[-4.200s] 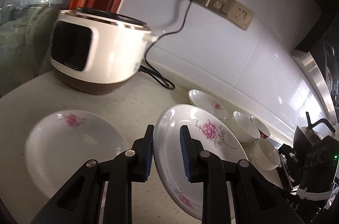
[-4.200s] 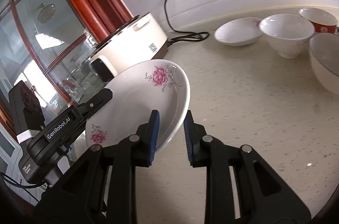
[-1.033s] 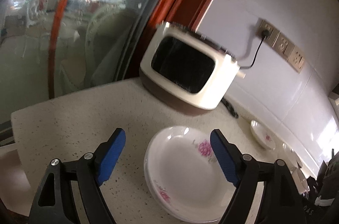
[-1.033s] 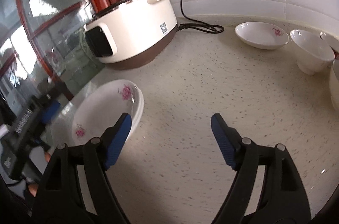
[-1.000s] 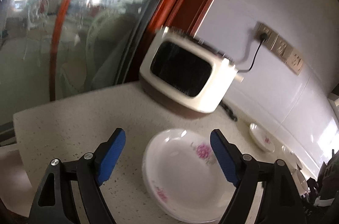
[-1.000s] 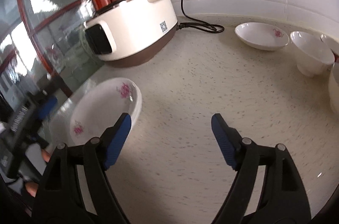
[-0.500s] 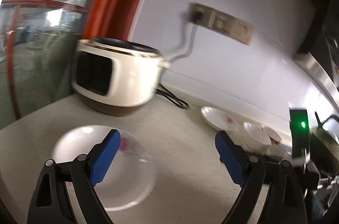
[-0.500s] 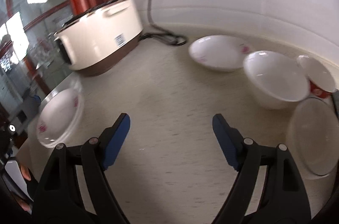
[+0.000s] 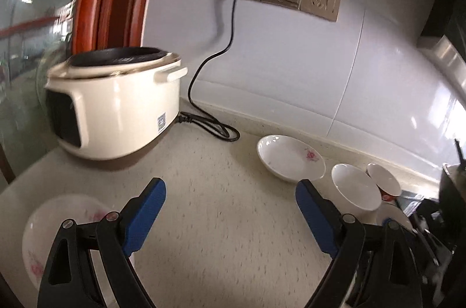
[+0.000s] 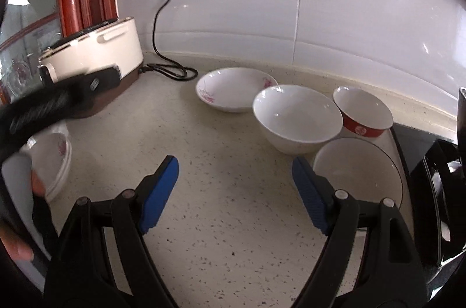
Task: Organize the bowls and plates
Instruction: 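Move both tools back toward the remaining bowls and plates, then move both tools to the rim of the deep pink-flower plate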
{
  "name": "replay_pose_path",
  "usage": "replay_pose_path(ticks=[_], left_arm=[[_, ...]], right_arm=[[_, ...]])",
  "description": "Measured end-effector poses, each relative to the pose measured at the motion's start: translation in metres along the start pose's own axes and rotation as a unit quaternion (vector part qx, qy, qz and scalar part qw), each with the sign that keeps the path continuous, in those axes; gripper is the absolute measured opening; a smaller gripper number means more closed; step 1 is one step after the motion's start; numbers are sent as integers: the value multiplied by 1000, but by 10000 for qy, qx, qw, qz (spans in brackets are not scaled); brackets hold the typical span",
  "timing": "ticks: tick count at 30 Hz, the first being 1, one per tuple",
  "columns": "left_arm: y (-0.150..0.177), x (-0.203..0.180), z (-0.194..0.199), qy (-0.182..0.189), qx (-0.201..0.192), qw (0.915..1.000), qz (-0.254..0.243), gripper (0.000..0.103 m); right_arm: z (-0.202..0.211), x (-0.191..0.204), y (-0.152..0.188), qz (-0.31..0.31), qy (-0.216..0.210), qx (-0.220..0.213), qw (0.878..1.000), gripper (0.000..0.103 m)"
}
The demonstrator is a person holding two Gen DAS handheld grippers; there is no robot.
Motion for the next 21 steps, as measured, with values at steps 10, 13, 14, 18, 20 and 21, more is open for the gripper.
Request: replay_pose_path(ticks=[10, 13, 14, 18, 20, 21], left_arm=[[7, -22, -67, 37, 883, 9957, 283, 92], [18, -29, -86, 120, 1203, 9920, 369, 92], [25, -31, -95, 150, 1389, 9893, 415, 92], [42, -37, -117, 226, 1819, 9812, 598, 92], [48, -39, -128, 215, 1964, 9783, 617, 92], [52, -41, -135, 211, 2052, 9765, 629, 92]], right_arm=[[-12, 0, 15, -380, -205, 449, 9981, 82], [-16, 6, 23, -345, -276, 626, 9971, 82], [-19, 10, 25, -320, -296, 654, 9969, 82], [-17, 17, 27, -246, -356, 671, 9968, 82], [-16, 19, 27, -193, -371, 645, 9970, 82], [-15, 21, 27, -169, -382, 632, 9971, 82]])
Point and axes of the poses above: each gripper's, at about its wrist camera, not at the fingertips, and z roughly against the way its jaws point, x to its left, y to its underside, the point moved 10 cm from there along -z, roughly the way its jaws point, and after that the axes turned 11 degrees about -x, right-handed, at the moved point
